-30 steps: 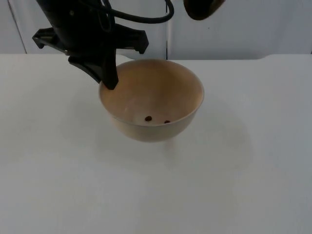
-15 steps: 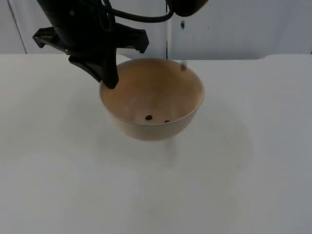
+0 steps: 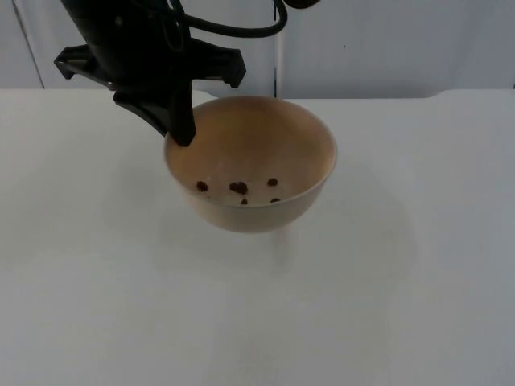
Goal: Pick up the bowl with the left hand and pour the coffee beans from the cup into the bowl with the right hand.
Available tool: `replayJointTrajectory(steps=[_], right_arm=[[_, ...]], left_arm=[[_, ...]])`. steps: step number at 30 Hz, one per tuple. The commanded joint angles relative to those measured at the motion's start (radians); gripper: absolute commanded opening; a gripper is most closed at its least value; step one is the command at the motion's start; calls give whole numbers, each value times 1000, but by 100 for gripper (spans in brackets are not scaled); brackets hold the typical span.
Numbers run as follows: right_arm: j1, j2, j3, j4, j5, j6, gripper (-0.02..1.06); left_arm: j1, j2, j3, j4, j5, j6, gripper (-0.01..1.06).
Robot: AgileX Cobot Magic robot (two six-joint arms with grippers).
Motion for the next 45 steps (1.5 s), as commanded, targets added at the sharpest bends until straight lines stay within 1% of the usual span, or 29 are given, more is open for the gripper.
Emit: replayJointTrajectory(steps=[1,16,19,22,25,32,33,36,40,45], right_arm=[[7,-10,0,-33,-2,2,0],[7,-10,0,-36,-2,4,0],[7,-10,0,-28,-2,21,0],[5,-10,0,20,-2,47,0],[5,-10,0,35,-2,92,0],[-2,-10,0,87,-2,113,0],[-8,-10,-3,114,-2,126,0],[-32,-10,-3,143,-2,143,0],[-45,-10,-3,152,-2,166,0],[-69,-12,-3,236,-2,166,0]], left_arm=[[-5,-5,-6,-11,-3,2,0],[-5,-5,-6,-11,-3,2,0],[-5,-5,-6,-11,-3,2,0],[-5,-5,-6,-11,-3,2,0],[-5,-5,-6,-11,-3,2,0],[-5,-5,-6,-11,-1,2,0],[-5,-5,-6,-11,-1,2,0],[-5,-5,-6,-11,1,2,0],[-5,-5,-6,-11,1,2,0],[-5,-5,-6,-9,1,4,0]])
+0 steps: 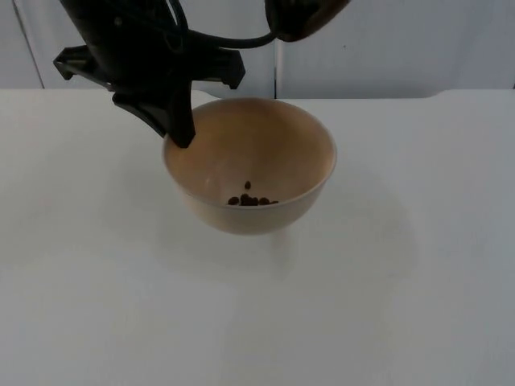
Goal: Pick up the bowl with the left hand and pour the coffee beans from the cup into the bowl with the right hand.
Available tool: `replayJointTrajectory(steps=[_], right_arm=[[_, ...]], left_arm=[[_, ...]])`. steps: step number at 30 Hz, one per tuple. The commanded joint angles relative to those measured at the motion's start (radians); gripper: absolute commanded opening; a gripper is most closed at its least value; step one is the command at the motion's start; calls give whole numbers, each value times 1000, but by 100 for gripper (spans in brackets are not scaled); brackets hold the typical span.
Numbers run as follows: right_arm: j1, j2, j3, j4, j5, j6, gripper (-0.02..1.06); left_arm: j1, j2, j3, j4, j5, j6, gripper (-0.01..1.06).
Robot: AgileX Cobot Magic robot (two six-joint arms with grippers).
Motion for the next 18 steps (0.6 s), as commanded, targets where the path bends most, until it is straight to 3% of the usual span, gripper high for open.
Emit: replayJointTrajectory(steps=[1,7,11,12,16,18], right_arm=[[-23,-16,-3,60,-4,9,0],[-68,-47,-3,157,-4,9,0],[-143,-89,-3,308,-4,5,0],[-143,-89,-3,308,-4,5,0],[-247,-115,-3,501,-4,-19,0],[-267,-116,-3,529,-4,-21,0]], left_arm=[[-5,-5,-6,-9,-7,-1,0],[-5,-5,-6,-9,-7,-1,0],[-5,-5,-6,-9,-7,-1,0],[-5,-5,-6,-9,-7,-1,0],[-5,-5,-6,-13,-5,-1,0],[-5,-5,-6,-13,-3,-1,0]])
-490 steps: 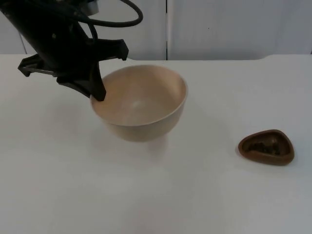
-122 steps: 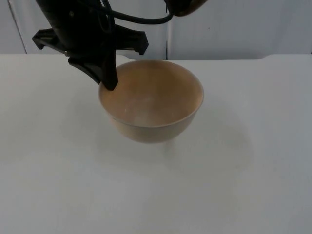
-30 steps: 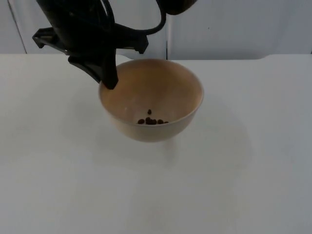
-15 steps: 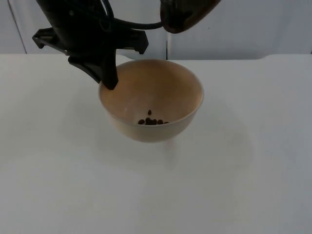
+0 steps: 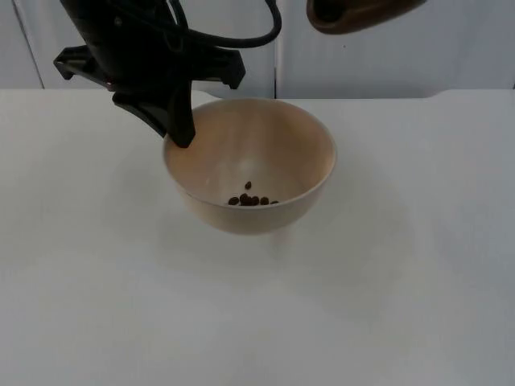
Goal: Pick up the bowl with the left hand and pour the coffee beans from the cup into the bowl with the right hand.
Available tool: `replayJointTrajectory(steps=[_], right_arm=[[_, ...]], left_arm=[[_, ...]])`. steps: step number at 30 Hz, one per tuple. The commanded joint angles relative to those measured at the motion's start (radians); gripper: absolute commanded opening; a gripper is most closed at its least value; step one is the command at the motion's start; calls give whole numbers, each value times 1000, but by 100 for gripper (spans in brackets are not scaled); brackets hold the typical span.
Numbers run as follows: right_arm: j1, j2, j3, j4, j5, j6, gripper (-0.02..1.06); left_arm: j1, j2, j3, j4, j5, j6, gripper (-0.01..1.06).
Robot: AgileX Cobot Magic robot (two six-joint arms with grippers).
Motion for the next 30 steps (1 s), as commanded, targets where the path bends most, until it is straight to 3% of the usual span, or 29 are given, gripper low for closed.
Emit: replayJointTrajectory(steps=[1,8,23,30], right_arm=[[-36,-13,-3,72,-6,-21,0],[-87,-13,-3,171,-6,-28,0],[-109,-13,-3,184,-6,-30,0],[-180,-11,-3,234,-6,-39,0]], left_arm=[[-5,-5,-6,-13,0,-1,0],[-5,-5,-6,-12,7,-1,0],[-5,-5,-6,-10,3,19,0],[-5,-1,-6,-8,-14,29,0]])
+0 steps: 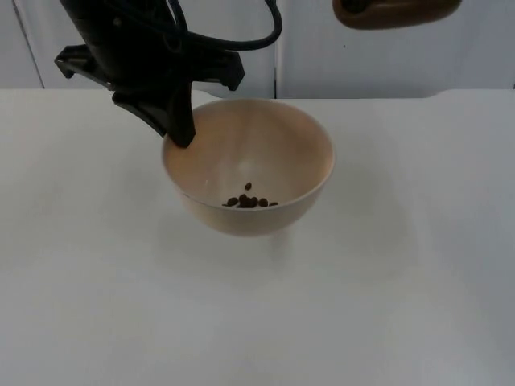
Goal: Pick up the bowl with the left hand and pour the coffee beans from the cup into the bowl with the right hand.
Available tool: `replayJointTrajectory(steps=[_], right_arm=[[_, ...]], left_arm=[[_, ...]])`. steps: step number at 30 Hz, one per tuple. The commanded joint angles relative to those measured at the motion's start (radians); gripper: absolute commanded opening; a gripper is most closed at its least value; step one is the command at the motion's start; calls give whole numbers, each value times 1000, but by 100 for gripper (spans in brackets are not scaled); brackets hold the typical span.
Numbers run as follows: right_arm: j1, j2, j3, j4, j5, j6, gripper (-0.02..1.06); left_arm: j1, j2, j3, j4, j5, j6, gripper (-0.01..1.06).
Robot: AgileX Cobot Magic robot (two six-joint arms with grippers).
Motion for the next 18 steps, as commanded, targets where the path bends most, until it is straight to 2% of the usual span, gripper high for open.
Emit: replayJointTrajectory(steps=[1,7,16,18], right_arm=[[-19,-9,-1,13,-6,-7,0],[-62,-7,-1,15,-6,-8,0],[-79,20,2,14,-6,-13,0],[-83,20,34,38,-6,-20,0]], left_arm=[[-3,2,-6,-8,-18,9,0],[-3,35,-6,-6,-33,43,0],[-3,94,-6,1,-71,59,0],[-3,107,-6,12,-88,71,0]])
